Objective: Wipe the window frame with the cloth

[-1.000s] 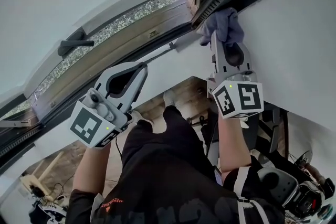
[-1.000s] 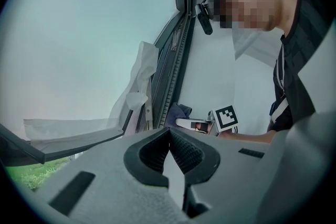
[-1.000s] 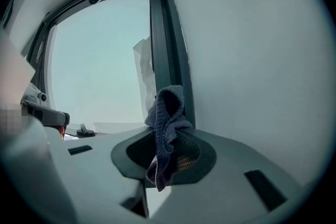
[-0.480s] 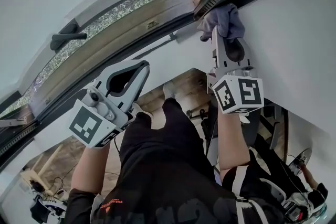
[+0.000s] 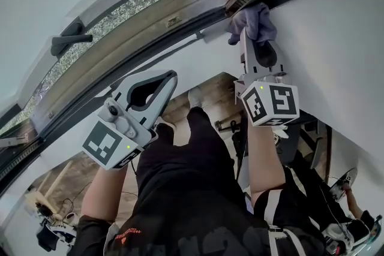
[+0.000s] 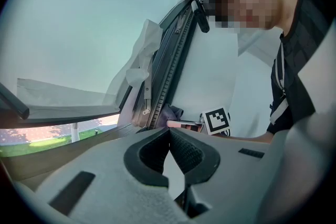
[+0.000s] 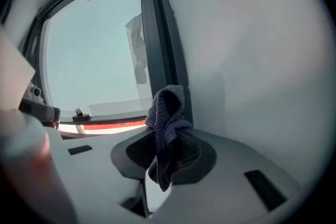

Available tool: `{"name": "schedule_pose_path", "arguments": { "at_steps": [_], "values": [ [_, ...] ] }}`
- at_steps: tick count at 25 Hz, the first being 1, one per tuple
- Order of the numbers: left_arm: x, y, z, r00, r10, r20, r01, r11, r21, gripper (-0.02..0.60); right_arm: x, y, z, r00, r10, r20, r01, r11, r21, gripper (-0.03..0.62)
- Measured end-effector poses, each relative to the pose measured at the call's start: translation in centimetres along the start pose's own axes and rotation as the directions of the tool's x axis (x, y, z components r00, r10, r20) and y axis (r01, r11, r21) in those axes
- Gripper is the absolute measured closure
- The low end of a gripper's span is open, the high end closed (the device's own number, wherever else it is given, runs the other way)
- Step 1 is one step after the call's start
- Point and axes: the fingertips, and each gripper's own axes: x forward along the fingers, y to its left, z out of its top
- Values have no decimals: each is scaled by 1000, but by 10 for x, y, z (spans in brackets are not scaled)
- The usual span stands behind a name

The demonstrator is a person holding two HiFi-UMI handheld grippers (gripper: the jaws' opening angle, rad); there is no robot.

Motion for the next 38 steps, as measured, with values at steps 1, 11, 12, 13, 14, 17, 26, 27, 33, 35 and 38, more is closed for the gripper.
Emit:
{"name": "schedule_pose_path", "arguments": {
  "at_steps": [1, 11, 12, 13, 14, 17, 26, 27, 33, 35, 38],
  "values": [
    [0, 0, -3, 1000, -1, -11, 1, 1000, -9, 561, 1, -1, -4, 1000, -1, -5, 1, 1000, 4, 539],
    [3, 4, -30, 997, -5, -71, 4, 1000, -26, 561, 17, -10, -44, 999, -16, -37, 18, 999, 45, 539],
    [3, 4, -31, 997, -5, -74, 3, 1000, -27, 561, 19, -10, -47, 999, -18, -38, 20, 999, 49, 539],
    [2, 5, -33, 997, -3, -80, 1, 1000, -31, 561, 21, -10, -49, 999, -18, -40, 21, 998, 53, 539],
    [1, 7, -34, 996, -1, -85, -2, 999, -34, 561, 22, -10, -51, 999, -18, -43, 21, 998, 55, 539],
    [-1, 10, -37, 997, 5, -82, -8, 999, -33, 561, 25, -9, -58, 998, -17, -53, 20, 998, 58, 539],
    [-15, 16, -51, 995, 27, -98, -32, 998, -50, 561, 40, -14, -83, 996, -35, -82, 41, 997, 72, 539],
    [-16, 17, -53, 994, 31, -100, -36, 998, -53, 561, 41, -14, -85, 996, -36, -84, 42, 996, 75, 539],
    [-25, 23, -57, 993, 47, -105, -54, 997, -61, 561, 45, -8, -88, 997, -12, -76, 19, 996, 90, 539],
    [-27, 23, -59, 993, 48, -112, -56, 996, -69, 561, 47, -4, -88, 997, -1, -75, 8, 996, 92, 539],
    [-29, 23, -62, 993, 44, -113, -53, 996, -75, 561, 50, 3, -89, 997, 9, -76, -2, 995, 98, 539]
  ]
}}
